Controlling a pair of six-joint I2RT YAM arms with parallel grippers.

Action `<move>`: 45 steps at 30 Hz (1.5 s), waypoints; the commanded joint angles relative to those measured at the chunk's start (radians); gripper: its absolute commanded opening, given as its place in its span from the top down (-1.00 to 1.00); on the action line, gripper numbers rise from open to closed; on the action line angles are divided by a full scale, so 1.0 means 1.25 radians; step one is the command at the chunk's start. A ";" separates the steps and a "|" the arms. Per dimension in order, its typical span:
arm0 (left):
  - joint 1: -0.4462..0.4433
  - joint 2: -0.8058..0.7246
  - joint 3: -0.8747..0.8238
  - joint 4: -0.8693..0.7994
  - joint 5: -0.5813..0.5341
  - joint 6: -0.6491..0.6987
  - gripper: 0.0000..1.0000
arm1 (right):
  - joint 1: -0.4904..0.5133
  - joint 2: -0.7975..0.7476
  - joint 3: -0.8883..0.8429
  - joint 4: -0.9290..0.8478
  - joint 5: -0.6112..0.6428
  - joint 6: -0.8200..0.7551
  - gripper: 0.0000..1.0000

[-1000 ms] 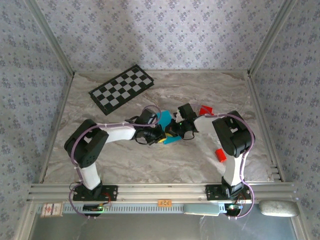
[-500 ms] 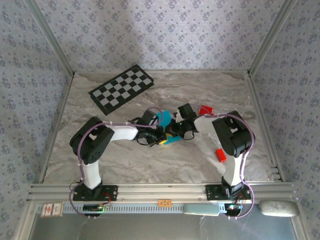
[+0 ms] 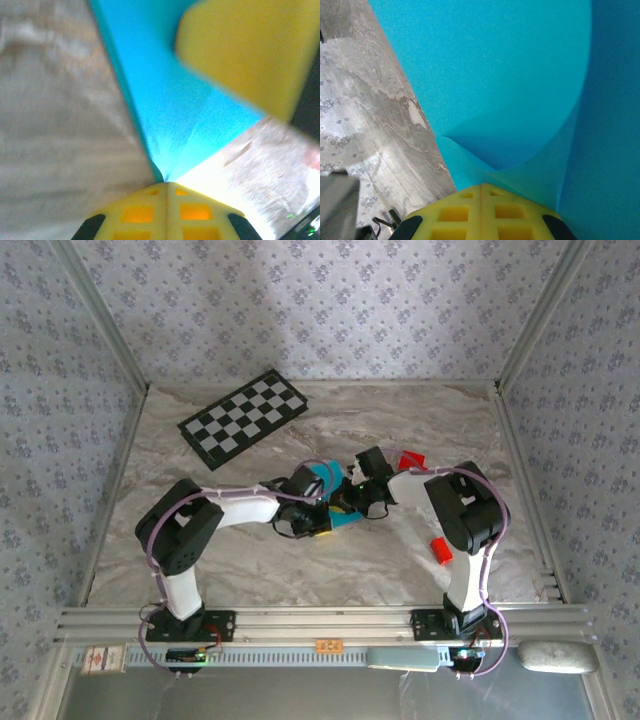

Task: Fold a paper plane with a square sheet of paper (pick it up from the middle)
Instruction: Fold the triangle a second time at the center of the table.

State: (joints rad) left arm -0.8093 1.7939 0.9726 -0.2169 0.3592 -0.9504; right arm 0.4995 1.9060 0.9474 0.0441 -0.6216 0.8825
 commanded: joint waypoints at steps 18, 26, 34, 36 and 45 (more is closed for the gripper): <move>0.045 -0.022 0.002 0.117 -0.054 -0.101 0.98 | 0.004 0.044 -0.050 0.008 0.134 0.224 1.00; 0.065 0.012 -0.019 0.143 -0.056 -0.115 1.00 | 0.008 0.045 -0.045 0.000 0.130 0.216 1.00; 0.065 0.044 -0.034 0.109 -0.039 -0.124 1.00 | 0.015 0.021 -0.020 -0.035 0.145 0.177 1.00; 0.065 0.048 -0.027 0.079 -0.043 -0.122 1.00 | 0.016 0.008 -0.007 -0.046 0.147 0.154 1.00; 0.065 0.058 -0.008 -0.001 -0.065 -0.110 1.00 | 0.015 -0.073 0.032 -0.128 0.112 -0.025 1.00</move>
State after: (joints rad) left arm -0.7265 1.8210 0.9676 -0.0853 0.2955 -1.0935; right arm 0.5194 1.8538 0.9642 -0.0143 -0.5003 0.9577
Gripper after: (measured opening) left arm 0.041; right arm 0.055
